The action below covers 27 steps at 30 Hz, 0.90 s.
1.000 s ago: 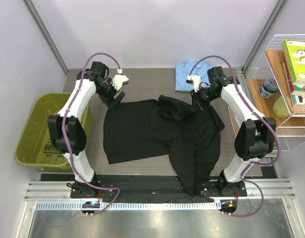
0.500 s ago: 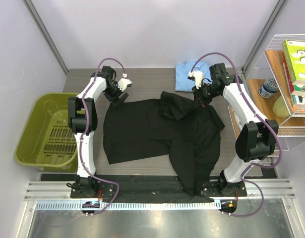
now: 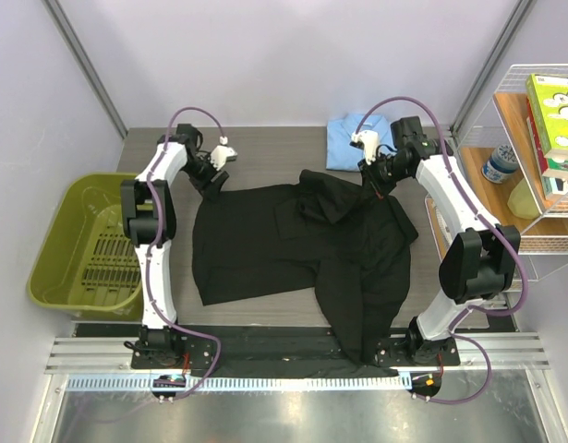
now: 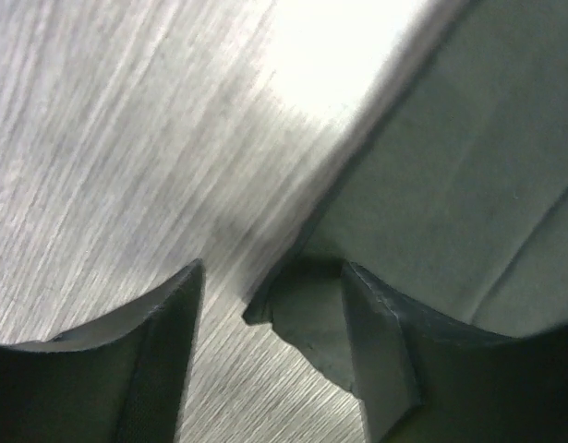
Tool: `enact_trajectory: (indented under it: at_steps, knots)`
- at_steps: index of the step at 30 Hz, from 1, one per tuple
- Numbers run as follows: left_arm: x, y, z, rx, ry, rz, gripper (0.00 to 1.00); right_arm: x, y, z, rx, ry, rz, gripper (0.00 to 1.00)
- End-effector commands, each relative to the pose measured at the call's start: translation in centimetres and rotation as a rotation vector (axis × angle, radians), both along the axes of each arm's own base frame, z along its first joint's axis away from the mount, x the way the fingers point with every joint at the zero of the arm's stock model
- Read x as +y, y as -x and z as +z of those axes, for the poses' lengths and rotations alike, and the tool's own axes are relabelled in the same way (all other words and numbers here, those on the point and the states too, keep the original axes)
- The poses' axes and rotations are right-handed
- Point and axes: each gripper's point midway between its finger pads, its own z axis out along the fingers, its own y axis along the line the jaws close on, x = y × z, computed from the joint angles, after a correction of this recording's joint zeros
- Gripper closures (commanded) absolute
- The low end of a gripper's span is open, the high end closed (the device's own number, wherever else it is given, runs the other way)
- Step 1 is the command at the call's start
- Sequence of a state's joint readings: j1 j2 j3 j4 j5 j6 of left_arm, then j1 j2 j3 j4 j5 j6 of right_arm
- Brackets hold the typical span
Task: Fold and stack the long sleeve shirts
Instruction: Flatten the shirt out
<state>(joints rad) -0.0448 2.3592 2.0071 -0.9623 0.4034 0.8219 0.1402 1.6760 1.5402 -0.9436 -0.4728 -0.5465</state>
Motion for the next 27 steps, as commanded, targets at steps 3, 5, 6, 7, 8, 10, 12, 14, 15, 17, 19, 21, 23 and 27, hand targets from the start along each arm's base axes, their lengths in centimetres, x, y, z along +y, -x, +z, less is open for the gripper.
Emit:
enact_trajectory:
  at_steps: [3,5,6,7,8,10,12,14,15,17,19,21,23,27]
  knots:
    - [0.2,5.9,-1.7,0.137,0.003,-0.080,0.34,0.0,-1.4,1.9,-0.059,-0.007,-0.013,0.99]
    - [1.2,5.8,-2.6,0.124,-0.052,-0.051,0.44,0.1,-1.5,1.9,-0.060,-0.010,-0.012,0.99]
    - [1.4,5.9,-2.9,0.123,-0.069,-0.046,0.47,0.1,-1.6,1.8,-0.057,-0.013,-0.014,0.99]
    - [1.5,5.8,-3.1,0.121,-0.078,-0.032,0.50,0.2,-1.6,1.7,-0.054,-0.013,-0.012,0.99]
    - [1.7,6.1,-3.3,0.125,-0.092,-0.031,0.57,0.1,-1.8,1.6,-0.053,-0.013,-0.015,0.99]
    - [1.6,6.0,-3.3,0.114,-0.094,-0.029,0.64,0.3,-2.0,1.5,-0.048,-0.015,-0.015,0.99]
    - [1.0,5.8,-3.2,0.099,-0.097,-0.032,0.74,0.4,-2.2,1.6,-0.048,-0.020,-0.017,0.99]
    - [0.6,5.3,-2.7,0.087,-0.077,0.014,0.94,0.4,-2.3,1.7,-0.050,-0.023,-0.018,0.99]
    - [0.2,4.8,-2.0,0.068,-0.054,0.035,0.99,0.4,-2.4,1.8,-0.052,-0.023,-0.020,0.99]
    - [0.1,3.7,0.1,0.045,0.000,0.118,1.00,0.3,-2.8,2.1,-0.062,-0.021,-0.036,0.99]
    - [-0.5,2.1,3.9,-0.028,0.084,0.168,1.00,-0.1,-3.7,2.7,-0.087,-0.018,-0.071,0.99]
    - [-0.5,1.2,7.0,-0.071,0.156,0.237,1.00,-0.7,-5.4,4.4,-0.153,-0.028,-0.111,0.99]
    - [-0.5,0.5,11.8,-0.177,0.207,0.260,1.00,-1.5,-7.1,6.8,-0.218,-0.048,-0.168,0.99]
    - [-1.2,1.1,19.6,-0.328,0.292,0.290,1.00,-3.5,-9.7,12.6,-0.377,-0.092,-0.251,0.99]
